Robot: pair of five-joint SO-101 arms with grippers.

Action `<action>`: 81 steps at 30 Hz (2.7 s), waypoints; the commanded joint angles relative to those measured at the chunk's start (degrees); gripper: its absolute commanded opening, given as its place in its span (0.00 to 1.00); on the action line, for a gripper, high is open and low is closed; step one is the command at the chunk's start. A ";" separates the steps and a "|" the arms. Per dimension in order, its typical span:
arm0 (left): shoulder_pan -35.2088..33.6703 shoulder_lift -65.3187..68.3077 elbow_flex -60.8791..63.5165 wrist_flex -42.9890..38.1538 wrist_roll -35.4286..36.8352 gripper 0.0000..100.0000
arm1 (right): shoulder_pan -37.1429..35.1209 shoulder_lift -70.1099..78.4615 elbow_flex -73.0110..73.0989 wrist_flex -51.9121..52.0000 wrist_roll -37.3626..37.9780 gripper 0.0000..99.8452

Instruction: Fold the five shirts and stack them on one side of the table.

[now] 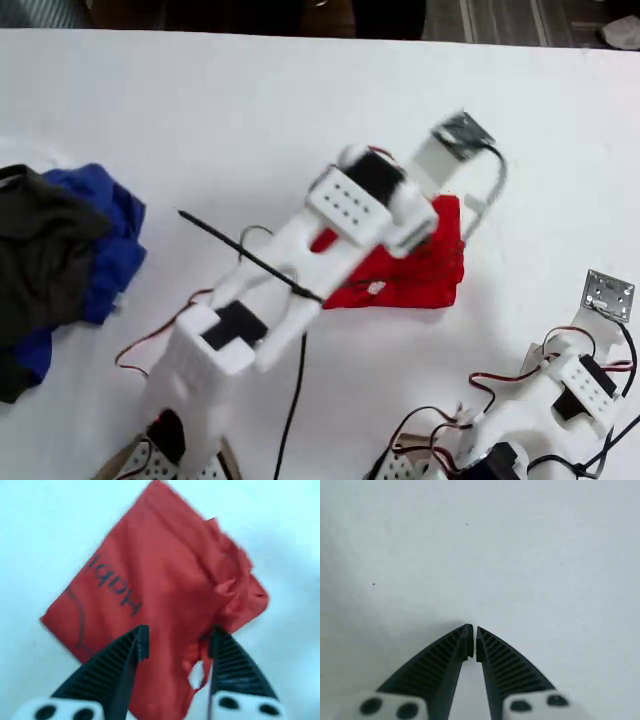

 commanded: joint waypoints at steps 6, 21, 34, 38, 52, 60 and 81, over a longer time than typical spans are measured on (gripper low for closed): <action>-0.97 -0.62 8.75 -8.70 0.53 0.02 | -0.84 -2.15 0.53 -0.92 0.00 0.02; 7.03 -1.05 19.56 -12.92 2.29 0.03 | -0.84 -2.15 0.53 -0.92 0.00 0.02; -5.71 -4.31 1.10 6.95 2.02 0.13 | -0.92 -2.24 0.09 -0.66 -0.18 0.02; -16.53 -4.84 0.92 10.99 1.93 0.13 | -6.90 -1.71 -8.26 10.15 -0.35 0.02; -47.91 -11.96 8.75 13.98 -7.38 0.13 | -48.66 -1.54 -36.84 39.87 -7.74 0.02; -54.59 -22.33 36.79 0.09 -7.82 0.13 | -52.88 -1.54 -25.85 34.77 -7.56 0.02; -54.68 -41.85 78.29 -24.35 -9.32 0.13 | -49.19 -5.23 -30.07 34.42 -2.90 0.02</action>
